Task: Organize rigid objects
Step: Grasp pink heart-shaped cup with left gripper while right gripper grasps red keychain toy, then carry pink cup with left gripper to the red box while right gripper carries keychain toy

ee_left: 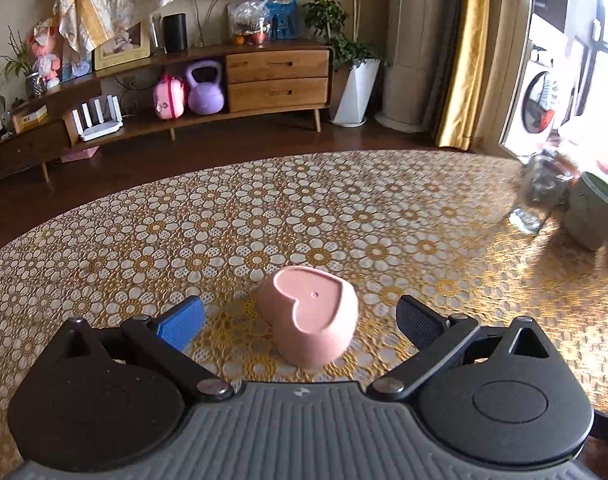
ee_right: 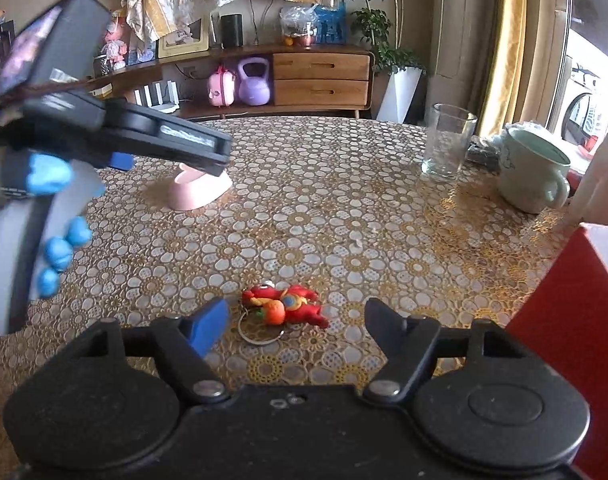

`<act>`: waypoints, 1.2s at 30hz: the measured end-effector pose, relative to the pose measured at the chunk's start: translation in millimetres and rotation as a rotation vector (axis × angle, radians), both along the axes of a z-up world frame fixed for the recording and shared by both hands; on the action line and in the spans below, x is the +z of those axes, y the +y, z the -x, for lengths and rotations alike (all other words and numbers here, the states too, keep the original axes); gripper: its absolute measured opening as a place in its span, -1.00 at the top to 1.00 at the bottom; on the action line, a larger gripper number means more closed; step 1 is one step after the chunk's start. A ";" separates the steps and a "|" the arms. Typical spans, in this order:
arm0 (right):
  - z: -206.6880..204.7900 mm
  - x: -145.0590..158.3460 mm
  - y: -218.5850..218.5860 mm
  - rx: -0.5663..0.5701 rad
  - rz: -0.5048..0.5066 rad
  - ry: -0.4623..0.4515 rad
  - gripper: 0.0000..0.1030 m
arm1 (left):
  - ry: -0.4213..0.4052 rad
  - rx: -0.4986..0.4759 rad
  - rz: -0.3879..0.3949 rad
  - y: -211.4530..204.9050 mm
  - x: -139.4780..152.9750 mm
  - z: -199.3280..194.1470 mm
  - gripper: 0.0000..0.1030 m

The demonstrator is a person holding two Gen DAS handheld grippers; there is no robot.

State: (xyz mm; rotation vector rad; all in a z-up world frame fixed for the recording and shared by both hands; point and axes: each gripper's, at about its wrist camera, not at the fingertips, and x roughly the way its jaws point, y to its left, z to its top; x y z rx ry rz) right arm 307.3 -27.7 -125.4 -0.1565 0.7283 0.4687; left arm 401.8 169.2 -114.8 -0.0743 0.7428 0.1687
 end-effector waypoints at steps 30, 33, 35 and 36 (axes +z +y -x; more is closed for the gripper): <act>-11.8 -8.5 5.7 -0.018 -0.012 0.012 0.24 | -0.016 0.040 0.041 -1.7 -21.6 -16.0 -0.29; -7.0 -3.1 3.6 -0.019 -0.019 0.007 0.24 | -0.016 0.036 0.042 -3.6 -16.5 -9.8 -0.29; -1.9 1.5 1.6 -0.016 -0.030 0.010 0.24 | -0.011 0.037 0.046 -5.9 -12.2 -3.6 -0.29; 1.5 4.6 -0.2 -0.016 -0.035 0.011 0.24 | -0.005 0.039 0.051 -7.1 -9.7 -1.2 -0.29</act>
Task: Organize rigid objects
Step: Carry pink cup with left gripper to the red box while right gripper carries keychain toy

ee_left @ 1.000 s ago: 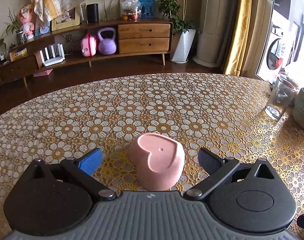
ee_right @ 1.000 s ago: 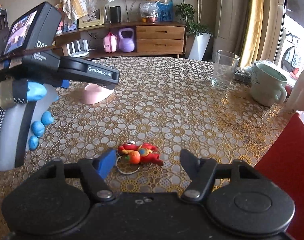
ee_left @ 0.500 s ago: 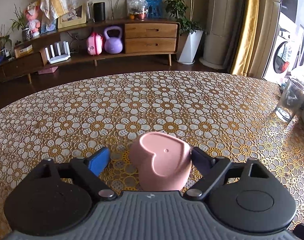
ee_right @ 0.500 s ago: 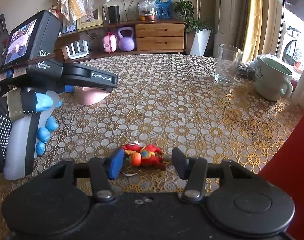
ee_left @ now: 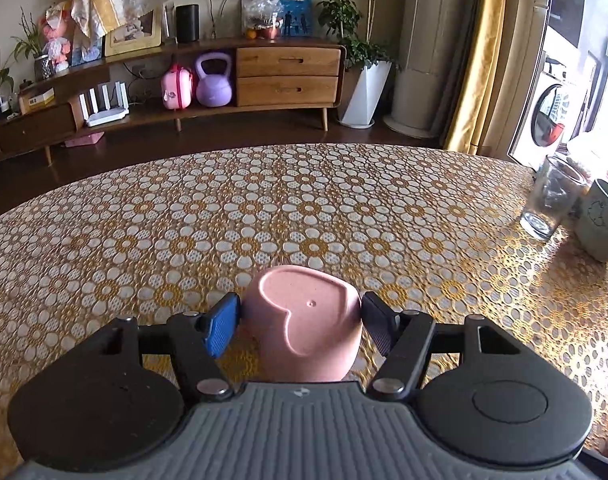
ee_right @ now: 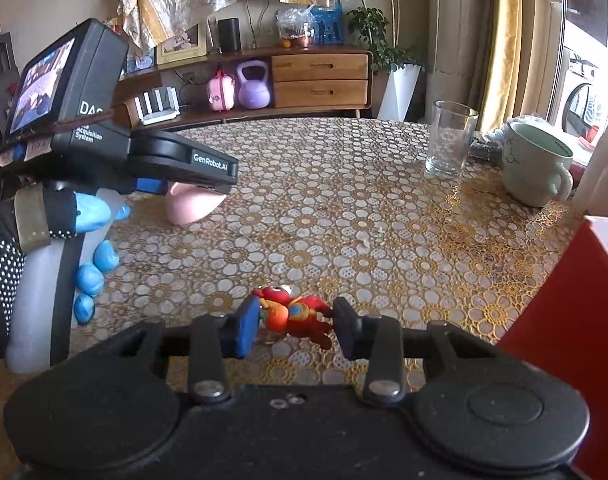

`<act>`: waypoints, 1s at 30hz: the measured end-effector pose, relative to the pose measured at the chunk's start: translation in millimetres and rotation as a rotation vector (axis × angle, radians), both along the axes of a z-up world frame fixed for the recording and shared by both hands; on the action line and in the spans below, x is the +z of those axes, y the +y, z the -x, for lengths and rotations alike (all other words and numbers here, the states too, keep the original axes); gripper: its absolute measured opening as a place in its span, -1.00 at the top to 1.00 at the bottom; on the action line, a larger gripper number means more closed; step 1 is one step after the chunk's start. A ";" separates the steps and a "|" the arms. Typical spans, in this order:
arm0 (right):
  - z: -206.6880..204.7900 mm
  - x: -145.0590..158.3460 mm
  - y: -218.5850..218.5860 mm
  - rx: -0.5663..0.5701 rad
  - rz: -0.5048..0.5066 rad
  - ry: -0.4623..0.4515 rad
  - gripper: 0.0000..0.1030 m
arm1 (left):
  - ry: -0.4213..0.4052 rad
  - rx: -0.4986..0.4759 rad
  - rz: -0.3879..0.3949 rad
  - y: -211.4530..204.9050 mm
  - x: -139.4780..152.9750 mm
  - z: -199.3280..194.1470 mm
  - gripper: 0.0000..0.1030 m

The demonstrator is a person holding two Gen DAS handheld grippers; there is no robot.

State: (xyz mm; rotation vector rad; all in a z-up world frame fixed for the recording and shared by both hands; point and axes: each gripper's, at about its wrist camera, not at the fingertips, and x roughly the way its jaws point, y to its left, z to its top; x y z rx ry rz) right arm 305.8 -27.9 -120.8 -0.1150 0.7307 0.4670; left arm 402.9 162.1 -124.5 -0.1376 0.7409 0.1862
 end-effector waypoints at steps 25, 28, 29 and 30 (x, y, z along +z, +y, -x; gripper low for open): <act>107.5 101.2 -97.0 -0.009 -0.114 -0.071 0.24 | -0.018 -0.199 0.025 -88.2 102.3 146.1 -0.23; 114.4 108.4 -118.9 -0.033 -0.120 -0.090 0.24 | -0.025 -0.224 0.033 -104.2 110.4 164.6 -0.23; 116.3 110.3 -125.6 -0.041 -0.123 -0.095 0.24 | -0.026 -0.230 0.037 -108.4 113.0 168.7 -0.23; 117.6 112.3 -132.3 -0.049 -0.125 -0.101 0.24 | -0.026 -0.237 0.044 -112.6 115.5 173.0 -0.23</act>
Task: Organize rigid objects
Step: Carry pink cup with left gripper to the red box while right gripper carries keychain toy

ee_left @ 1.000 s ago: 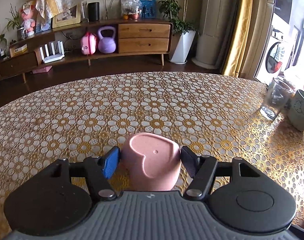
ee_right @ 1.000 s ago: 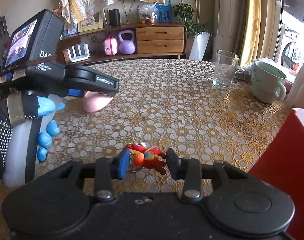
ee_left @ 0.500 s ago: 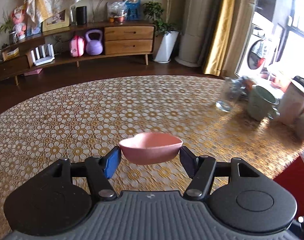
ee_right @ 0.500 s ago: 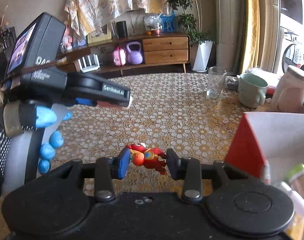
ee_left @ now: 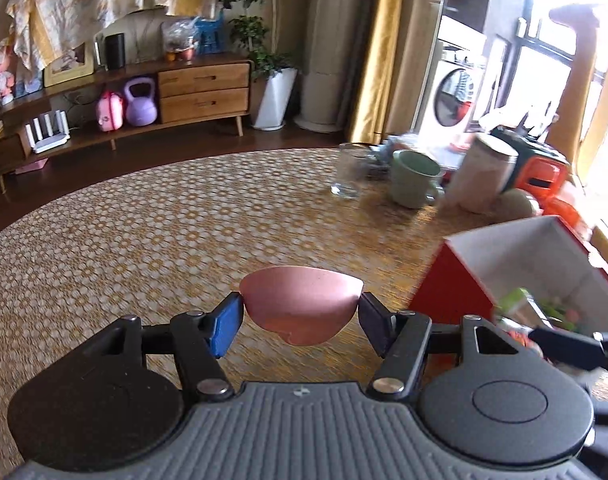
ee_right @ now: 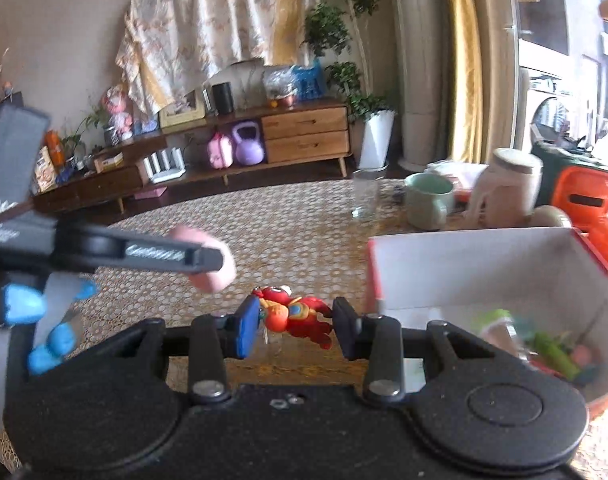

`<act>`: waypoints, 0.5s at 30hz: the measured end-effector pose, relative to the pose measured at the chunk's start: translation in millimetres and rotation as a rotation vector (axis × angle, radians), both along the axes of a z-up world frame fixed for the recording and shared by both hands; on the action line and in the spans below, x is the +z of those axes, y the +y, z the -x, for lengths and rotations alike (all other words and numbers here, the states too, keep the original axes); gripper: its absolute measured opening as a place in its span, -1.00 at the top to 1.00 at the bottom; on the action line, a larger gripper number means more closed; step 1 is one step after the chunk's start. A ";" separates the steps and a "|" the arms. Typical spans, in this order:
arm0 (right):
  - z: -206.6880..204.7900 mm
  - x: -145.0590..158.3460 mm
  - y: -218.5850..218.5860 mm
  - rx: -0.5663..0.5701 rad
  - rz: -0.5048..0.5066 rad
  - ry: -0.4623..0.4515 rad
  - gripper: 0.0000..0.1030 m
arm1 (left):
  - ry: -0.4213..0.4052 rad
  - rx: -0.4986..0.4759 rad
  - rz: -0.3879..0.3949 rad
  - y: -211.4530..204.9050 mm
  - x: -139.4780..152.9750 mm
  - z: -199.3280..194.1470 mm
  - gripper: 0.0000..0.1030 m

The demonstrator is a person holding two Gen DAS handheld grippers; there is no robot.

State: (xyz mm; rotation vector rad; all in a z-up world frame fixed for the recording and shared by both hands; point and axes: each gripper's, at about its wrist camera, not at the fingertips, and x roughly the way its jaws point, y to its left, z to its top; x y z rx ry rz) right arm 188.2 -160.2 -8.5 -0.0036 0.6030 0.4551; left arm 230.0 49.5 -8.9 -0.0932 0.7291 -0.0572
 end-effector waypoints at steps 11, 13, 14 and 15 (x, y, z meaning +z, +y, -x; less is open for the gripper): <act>10.2 14.5 -67.7 -0.084 0.005 -0.062 0.24 | -0.015 -0.116 0.016 -68.0 21.8 28.5 -0.23; 11.8 14.2 -79.2 -0.097 0.009 -0.068 0.24 | -0.017 -0.141 0.017 -81.3 24.1 30.3 -0.23; 11.4 13.9 -84.4 -0.102 0.013 -0.071 0.24 | -0.019 -0.150 0.016 -87.8 24.8 30.5 -0.23; 10.9 13.9 -90.0 -0.107 0.020 -0.078 0.24 | -0.022 -0.161 0.014 -95.0 25.6 30.4 -0.23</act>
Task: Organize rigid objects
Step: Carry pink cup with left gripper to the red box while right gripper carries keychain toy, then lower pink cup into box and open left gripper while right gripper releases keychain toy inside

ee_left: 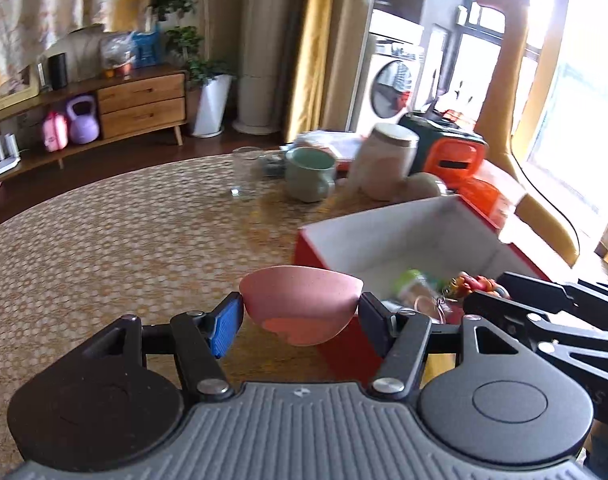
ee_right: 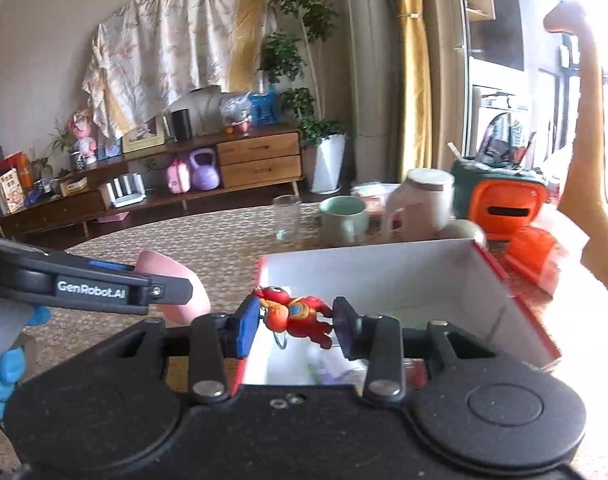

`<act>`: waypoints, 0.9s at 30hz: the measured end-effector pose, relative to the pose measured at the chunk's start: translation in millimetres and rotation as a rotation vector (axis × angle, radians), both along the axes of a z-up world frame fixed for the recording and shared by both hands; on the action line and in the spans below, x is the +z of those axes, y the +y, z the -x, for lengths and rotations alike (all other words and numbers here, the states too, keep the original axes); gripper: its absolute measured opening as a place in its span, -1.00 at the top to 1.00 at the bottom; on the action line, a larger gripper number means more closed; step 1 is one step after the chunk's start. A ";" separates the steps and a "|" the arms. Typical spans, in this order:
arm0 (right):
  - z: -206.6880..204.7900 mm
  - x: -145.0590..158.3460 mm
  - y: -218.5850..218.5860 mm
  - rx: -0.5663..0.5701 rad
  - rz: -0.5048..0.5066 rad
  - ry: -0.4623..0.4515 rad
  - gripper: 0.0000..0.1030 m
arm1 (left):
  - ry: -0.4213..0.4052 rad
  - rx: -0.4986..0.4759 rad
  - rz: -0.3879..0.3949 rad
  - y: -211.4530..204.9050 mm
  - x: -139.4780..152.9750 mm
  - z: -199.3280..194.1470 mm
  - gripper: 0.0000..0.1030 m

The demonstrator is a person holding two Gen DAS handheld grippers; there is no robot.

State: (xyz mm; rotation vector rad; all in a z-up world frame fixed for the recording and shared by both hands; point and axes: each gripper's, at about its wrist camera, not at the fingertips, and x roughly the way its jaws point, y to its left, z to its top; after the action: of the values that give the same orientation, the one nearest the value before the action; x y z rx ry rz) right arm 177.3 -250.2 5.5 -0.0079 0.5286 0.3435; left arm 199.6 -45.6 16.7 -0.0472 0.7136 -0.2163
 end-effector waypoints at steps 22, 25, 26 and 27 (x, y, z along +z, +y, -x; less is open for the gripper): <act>-70.2 -36.7 -90.3 -0.122 0.082 0.049 0.24 | 0.043 -0.123 -0.119 -119.3 -46.4 -66.8 -0.23; -88.6 -44.2 -91.0 -0.121 0.101 0.063 0.24 | 0.066 -0.122 -0.133 -125.7 -55.9 -82.6 -0.23; -95.0 -47.0 -91.2 -0.120 0.103 0.073 0.24 | 0.068 -0.124 -0.144 -128.9 -59.5 -89.0 -0.23; -100.6 -49.9 -91.8 -0.116 0.101 0.086 0.24 | 0.070 -0.128 -0.157 -131.3 -62.2 -92.7 -0.23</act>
State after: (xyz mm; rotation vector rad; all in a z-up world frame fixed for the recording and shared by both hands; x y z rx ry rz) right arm 277.9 -342.0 -44.4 -0.0602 0.6286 0.2037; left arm 292.3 -176.8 -45.5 0.1410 0.8020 -0.2814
